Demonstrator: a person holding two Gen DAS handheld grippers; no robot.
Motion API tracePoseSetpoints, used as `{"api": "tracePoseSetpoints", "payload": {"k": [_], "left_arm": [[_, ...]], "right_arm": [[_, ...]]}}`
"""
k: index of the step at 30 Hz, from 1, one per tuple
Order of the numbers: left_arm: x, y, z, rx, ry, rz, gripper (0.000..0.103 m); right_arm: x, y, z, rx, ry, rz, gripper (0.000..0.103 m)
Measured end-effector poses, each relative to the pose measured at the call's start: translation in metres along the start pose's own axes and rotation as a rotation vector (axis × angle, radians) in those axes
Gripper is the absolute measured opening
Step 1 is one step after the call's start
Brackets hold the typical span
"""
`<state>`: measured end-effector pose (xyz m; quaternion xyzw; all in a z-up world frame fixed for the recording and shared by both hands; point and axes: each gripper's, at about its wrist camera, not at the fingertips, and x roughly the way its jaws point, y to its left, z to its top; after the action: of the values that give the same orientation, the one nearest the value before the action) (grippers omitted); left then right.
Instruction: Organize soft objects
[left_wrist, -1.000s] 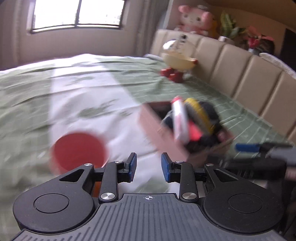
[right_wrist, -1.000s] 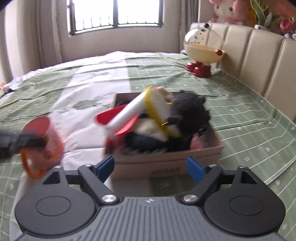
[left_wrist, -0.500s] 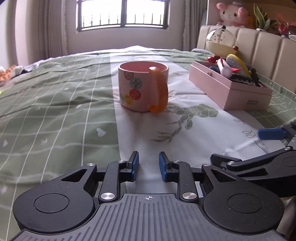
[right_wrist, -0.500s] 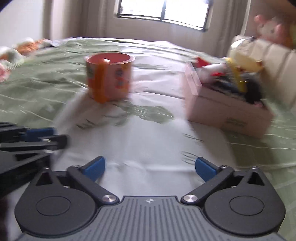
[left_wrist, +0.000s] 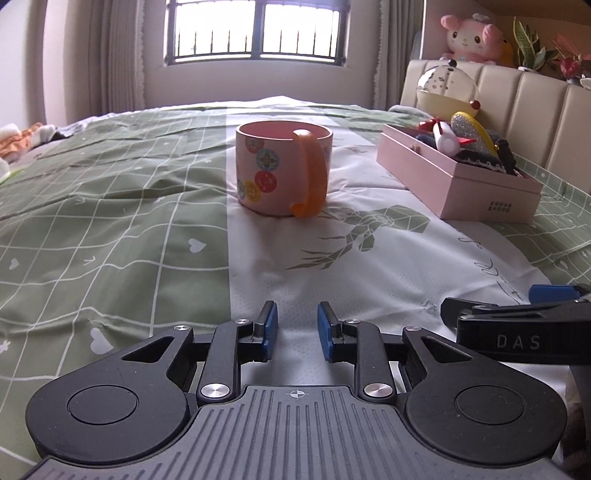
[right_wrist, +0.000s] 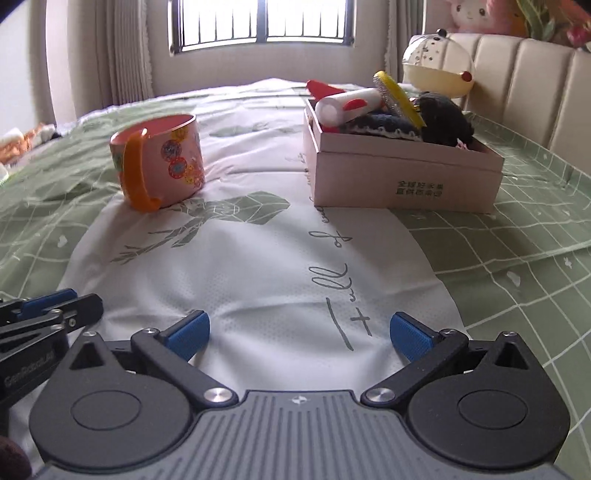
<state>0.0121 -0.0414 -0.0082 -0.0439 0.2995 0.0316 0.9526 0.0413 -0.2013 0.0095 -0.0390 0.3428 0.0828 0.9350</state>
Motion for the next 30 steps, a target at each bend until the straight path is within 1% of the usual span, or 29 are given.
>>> {"api": "tracePoseSetpoints", "payload": {"k": [3,7,10,12,15,24,30], "left_arm": [[0.001,-0.004,0.001,0.014,0.001,0.011,0.026],[0.001,-0.008,0.0,0.036,0.003,0.026,0.026],[0.001,-0.015,0.0,0.076,0.004,0.051,0.025],[0.0,-0.02,0.0,0.107,-0.002,0.041,0.02],[-0.001,-0.024,-0.001,0.134,-0.009,0.016,0.019],[0.0,-0.023,0.0,0.124,0.0,0.009,0.019],[0.002,-0.02,0.001,0.097,0.007,-0.004,0.019]], "right_arm": [[-0.001,-0.001,-0.002,-0.001,-0.023,0.006,0.103],[0.001,0.003,-0.002,-0.014,-0.03,-0.016,0.103],[0.002,0.002,-0.002,-0.015,-0.032,-0.013,0.103],[0.002,0.0,-0.001,-0.009,-0.03,-0.005,0.103],[0.003,-0.001,-0.001,-0.001,-0.031,-0.002,0.103],[0.002,-0.001,-0.001,-0.002,-0.033,-0.003,0.103],[0.002,-0.001,-0.001,-0.003,-0.034,-0.002,0.103]]}}
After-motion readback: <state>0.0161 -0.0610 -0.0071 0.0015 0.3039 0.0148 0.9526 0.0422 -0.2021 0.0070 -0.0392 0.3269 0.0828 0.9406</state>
